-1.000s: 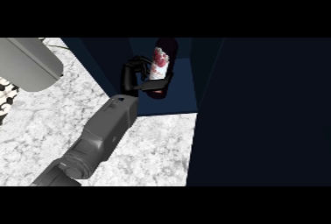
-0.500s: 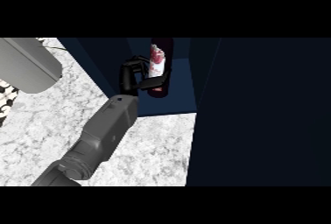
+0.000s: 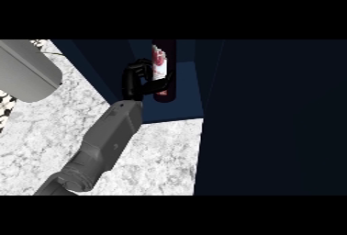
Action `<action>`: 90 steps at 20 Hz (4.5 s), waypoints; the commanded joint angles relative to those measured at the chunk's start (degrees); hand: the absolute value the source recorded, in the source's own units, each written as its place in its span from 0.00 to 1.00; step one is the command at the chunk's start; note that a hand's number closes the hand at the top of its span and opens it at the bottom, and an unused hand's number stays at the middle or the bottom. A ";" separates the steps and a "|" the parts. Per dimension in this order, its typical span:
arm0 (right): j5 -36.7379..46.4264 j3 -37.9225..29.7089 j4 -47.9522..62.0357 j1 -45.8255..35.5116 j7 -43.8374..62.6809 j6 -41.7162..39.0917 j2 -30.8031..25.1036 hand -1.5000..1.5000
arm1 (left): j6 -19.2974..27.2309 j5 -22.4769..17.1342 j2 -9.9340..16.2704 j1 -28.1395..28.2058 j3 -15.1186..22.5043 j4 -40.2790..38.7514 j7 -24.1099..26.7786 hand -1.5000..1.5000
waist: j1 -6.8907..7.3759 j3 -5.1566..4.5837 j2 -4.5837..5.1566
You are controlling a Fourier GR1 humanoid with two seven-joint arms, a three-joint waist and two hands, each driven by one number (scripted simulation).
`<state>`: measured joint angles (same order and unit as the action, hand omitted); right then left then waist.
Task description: Pick up the wine, place it into the cabinet and close the cabinet
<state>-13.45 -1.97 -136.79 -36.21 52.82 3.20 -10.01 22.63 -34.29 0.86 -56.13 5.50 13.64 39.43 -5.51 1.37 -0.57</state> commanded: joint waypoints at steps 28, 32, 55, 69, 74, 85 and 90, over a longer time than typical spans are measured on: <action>-2.47 0.33 0.91 2.07 -3.22 -1.77 2.64 0.00 | 3.15 -14.17 -0.85 7.48 11.70 1.26 2.83 1.00 | -4.35 -1.59 2.98; -3.20 -0.17 0.00 2.03 -1.44 -1.52 1.98 0.00 | 4.36 -15.15 -0.85 3.75 12.43 0.74 1.04 1.00 | -4.23 -1.57 2.71; -4.47 -2.52 -0.94 4.14 -3.22 -3.10 0.98 0.00 | 6.21 -18.53 0.63 -9.39 9.10 -8.78 -5.93 1.00 | -3.15 -1.46 3.61; -3.46 -2.62 1.16 3.22 -4.78 -3.51 1.32 0.00 | 18.14 -8.13 4.01 -9.43 18.66 -13.61 -5.35 1.00 | -3.03 -1.49 4.21; -4.65 -2.16 -0.16 4.44 -4.38 -4.64 1.11 0.00 | 21.11 -7.28 5.84 -8.40 19.34 -13.62 -7.77 1.00 | -4.22 -1.51 4.62; -4.34 -1.81 0.52 3.23 -5.09 -4.47 1.55 0.00 | 17.27 -5.84 7.51 -6.89 20.43 -13.59 -10.05 0.00 | -3.93 -1.64 4.89; -4.61 -1.14 0.46 2.72 -4.08 -4.38 1.17 0.00 | 15.53 -6.08 8.10 -5.66 20.10 -13.57 -9.54 0.00 | -3.72 -1.72 4.90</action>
<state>-17.45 -3.27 -135.66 -33.27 48.02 -1.25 -8.65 40.24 -41.20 5.26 -64.40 24.94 1.41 29.14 -9.91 -0.17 3.94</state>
